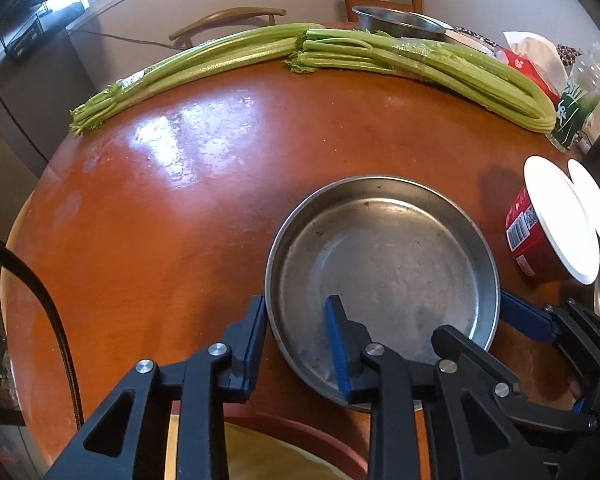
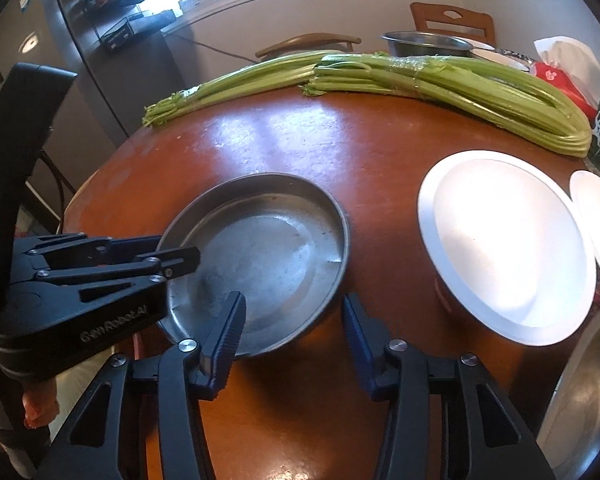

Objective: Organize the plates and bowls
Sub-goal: 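Lift the steel tray with the left gripper toward the plate stack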

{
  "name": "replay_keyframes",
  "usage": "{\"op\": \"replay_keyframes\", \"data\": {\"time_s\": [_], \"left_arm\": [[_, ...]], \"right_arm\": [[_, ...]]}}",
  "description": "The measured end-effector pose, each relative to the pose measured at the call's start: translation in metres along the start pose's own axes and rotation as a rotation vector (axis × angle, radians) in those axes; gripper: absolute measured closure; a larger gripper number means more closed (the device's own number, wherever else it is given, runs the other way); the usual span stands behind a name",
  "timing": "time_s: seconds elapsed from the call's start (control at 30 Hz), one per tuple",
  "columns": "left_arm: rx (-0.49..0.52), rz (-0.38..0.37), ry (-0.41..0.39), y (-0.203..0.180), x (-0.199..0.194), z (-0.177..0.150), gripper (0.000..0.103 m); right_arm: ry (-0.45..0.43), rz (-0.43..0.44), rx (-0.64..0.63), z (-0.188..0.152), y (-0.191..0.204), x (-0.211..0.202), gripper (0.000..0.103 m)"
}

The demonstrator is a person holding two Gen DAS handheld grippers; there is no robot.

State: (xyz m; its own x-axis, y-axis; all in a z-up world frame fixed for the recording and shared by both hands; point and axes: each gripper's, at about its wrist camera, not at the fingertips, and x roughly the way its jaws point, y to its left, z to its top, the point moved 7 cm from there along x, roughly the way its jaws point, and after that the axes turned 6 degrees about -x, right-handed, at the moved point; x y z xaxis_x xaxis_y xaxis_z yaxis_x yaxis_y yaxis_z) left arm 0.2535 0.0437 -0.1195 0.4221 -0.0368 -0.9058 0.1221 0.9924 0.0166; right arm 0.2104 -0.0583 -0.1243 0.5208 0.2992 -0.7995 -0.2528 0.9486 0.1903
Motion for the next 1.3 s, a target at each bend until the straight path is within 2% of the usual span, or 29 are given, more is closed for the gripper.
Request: {"op": "replay_keyframes", "data": {"time_s": [0.17,0.67,1.3], "left_arm": [[0.007,0.013,-0.045,-0.001,-0.01,0.004,0.073],[-0.027,0.006,-0.14,0.011,-0.053,0.008,0.073],[-0.087,0.038,-0.27,0.045,-0.138,-0.022,0.073]], "right_arm": [[0.004,0.009,-0.007,-0.001,0.004,0.0,0.053],[-0.103,0.01,-0.054,0.016,0.02,-0.042,0.053],[-0.206,0.067,-0.143,0.011,0.079,-0.108,0.053]]}}
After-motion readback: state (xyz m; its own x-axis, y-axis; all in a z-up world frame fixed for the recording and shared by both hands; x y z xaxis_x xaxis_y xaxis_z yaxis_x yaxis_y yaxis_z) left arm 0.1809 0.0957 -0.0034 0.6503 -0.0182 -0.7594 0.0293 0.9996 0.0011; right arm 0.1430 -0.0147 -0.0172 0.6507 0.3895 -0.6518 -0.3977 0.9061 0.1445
